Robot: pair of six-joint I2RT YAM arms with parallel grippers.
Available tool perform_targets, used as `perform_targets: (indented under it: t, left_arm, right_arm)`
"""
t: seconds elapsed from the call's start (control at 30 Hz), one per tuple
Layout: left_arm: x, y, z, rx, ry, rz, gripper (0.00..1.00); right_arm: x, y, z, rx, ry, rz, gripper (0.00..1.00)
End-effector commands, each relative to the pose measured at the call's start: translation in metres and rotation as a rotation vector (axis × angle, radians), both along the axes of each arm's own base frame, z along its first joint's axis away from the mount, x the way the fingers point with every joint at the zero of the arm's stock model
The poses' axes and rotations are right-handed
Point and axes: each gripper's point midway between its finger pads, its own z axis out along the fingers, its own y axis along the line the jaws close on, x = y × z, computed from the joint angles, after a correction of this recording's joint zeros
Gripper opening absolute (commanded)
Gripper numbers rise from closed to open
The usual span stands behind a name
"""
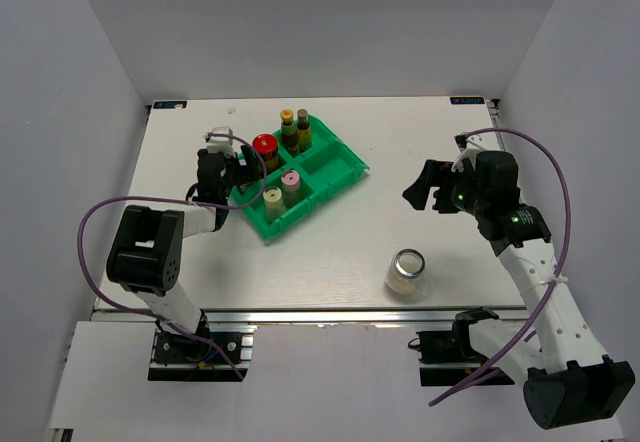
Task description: Organize the condiment bottles
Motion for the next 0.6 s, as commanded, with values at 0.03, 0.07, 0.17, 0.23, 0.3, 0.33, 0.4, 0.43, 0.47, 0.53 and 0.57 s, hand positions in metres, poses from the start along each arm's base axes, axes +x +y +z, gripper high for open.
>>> perform_targets:
  t: [0.03,0.07,0.17,0.23,0.3,0.33,0.4,0.43,0.47,0.53,0.57]
  left_arm:
    - [0.0,0.005,0.049,-0.024,-0.076,0.036,0.98]
    - [-0.006,0.008,0.061,-0.023,-0.081,0.046,0.98]
    - [-0.017,0.025,0.075,-0.02,-0.057,0.14,0.98]
    - [-0.025,0.032,0.098,-0.036,-0.068,0.18,0.98]
    - [-0.031,0.039,0.114,-0.041,-0.039,0.225,0.98]
    - [-0.033,0.041,0.119,-0.047,-0.03,0.242,0.98]
    - [-0.041,0.051,0.13,-0.071,0.009,0.315,0.98]
    - [-0.043,0.055,0.134,-0.082,0.018,0.347,0.98]
    - [-0.05,0.063,0.134,-0.073,0.062,0.394,0.98]
    - [-0.057,0.066,0.137,-0.113,0.083,0.433,0.98]
    - [-0.063,0.067,0.132,-0.114,0.115,0.444,0.98]
  right_arm:
    - [-0.004,0.0,0.004,-0.004,-0.022,0.025,0.89]
    - [-0.005,-0.001,0.002,-0.009,-0.01,0.019,0.89]
    - [-0.013,-0.006,-0.011,-0.037,0.063,-0.002,0.89]
    - [-0.018,-0.006,-0.022,-0.05,0.1,0.007,0.89]
    - [-0.025,-0.004,-0.034,-0.059,0.134,0.019,0.89]
    - [-0.026,-0.005,-0.038,-0.073,0.147,0.013,0.89]
    - [-0.033,-0.004,-0.049,-0.09,0.188,0.002,0.89]
    - [-0.039,-0.002,-0.058,-0.124,0.209,0.002,0.89]
    - [-0.042,-0.001,-0.063,-0.134,0.227,-0.012,0.89]
    - [-0.053,0.001,-0.082,-0.211,0.271,-0.026,0.89]
    - [-0.057,0.001,-0.088,-0.233,0.294,-0.04,0.89]
